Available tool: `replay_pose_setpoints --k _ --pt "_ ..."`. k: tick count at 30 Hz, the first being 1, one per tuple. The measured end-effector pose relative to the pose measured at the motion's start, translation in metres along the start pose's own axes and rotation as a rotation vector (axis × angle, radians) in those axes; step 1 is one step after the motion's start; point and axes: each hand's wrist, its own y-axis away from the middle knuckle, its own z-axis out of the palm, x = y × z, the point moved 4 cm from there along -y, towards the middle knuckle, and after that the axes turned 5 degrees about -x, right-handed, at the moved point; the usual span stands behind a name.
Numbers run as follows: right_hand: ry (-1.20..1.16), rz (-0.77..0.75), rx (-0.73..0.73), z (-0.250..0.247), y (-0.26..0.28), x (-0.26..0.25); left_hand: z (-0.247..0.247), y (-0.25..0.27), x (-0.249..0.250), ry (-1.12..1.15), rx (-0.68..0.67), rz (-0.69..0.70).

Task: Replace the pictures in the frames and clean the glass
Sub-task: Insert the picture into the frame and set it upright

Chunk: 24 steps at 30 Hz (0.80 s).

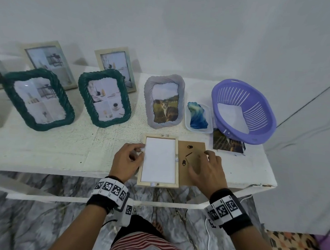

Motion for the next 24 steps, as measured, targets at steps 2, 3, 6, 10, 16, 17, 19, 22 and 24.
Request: replay_pose_setpoints --k 2,3,6,10,16,17,19,22,24 --pt "-0.015 -0.081 0.018 -0.002 -0.002 -0.016 0.001 0.0 -0.002 0.007 -0.005 -0.001" --pt "-0.016 -0.139 0.006 -0.001 -0.004 -0.026 0.001 0.0 -0.003 0.009 -0.006 -0.001" --pt "0.008 -0.221 -0.203 0.012 -0.007 -0.053 0.001 0.0 -0.003 0.008 -0.012 -0.005" --pt "0.052 -0.209 -0.384 0.034 -0.015 -0.073 -0.001 0.0 0.0 0.019 -0.021 -0.01" --pt "0.147 -0.188 -0.405 0.044 -0.021 -0.077 -0.001 0.0 0.0 0.012 -0.016 -0.005" --pt "0.154 -0.189 -0.406 0.043 -0.021 -0.078 0.0 0.0 -0.001 0.011 -0.017 -0.01" --pt "0.164 -0.186 -0.414 0.042 -0.023 -0.08 0.0 0.0 -0.001 0.009 -0.018 -0.016" --pt "0.176 -0.188 -0.431 0.039 -0.026 -0.083 -0.001 0.0 -0.002 0.007 -0.02 -0.018" --pt "0.165 -0.182 -0.436 0.039 -0.027 -0.084 -0.001 0.0 -0.002 0.004 -0.02 -0.02"
